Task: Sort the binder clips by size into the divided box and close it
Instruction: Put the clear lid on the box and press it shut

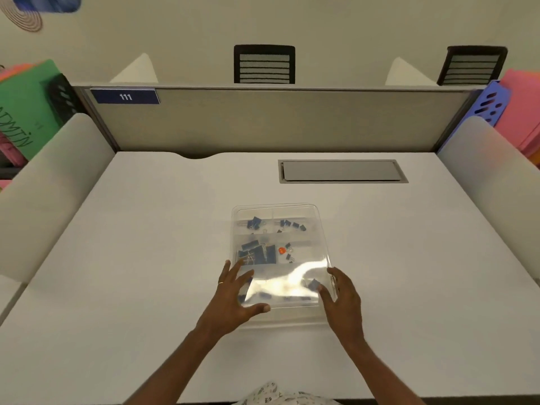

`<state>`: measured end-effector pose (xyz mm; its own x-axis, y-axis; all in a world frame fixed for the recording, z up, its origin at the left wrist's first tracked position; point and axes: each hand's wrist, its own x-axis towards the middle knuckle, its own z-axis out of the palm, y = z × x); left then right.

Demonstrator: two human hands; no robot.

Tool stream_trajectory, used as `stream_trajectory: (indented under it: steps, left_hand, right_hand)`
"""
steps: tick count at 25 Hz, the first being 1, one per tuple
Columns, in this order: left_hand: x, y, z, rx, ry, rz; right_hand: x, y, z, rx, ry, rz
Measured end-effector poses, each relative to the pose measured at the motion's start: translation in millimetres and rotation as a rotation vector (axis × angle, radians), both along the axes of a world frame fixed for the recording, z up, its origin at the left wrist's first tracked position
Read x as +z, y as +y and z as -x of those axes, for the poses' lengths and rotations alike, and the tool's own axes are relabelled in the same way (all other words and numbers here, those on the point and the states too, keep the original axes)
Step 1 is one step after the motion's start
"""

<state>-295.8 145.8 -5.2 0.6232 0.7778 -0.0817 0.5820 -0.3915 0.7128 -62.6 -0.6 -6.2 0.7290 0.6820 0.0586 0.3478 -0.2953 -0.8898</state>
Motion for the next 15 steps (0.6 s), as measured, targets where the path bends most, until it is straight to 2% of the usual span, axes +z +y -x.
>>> stream_trajectory:
  steps: [3,7,11,15]
  left_hand:
    - [11,-4,-7,0.09,-0.028,0.046]
    - [10,-7,-15,0.18,-0.034,0.033]
    - [15,-10,-27,0.28,-0.117,0.091]
    - [15,-11,-29,0.324,-0.125,0.073]
  right_hand:
    - [-4,3,1,0.039,-0.069,0.05]
    - [-1,1,-2,0.082,-0.057,0.086]
    - [11,-2,-3,0.127,-0.081,0.036]
    - [17,-4,-6,0.158,-0.077,-0.061]
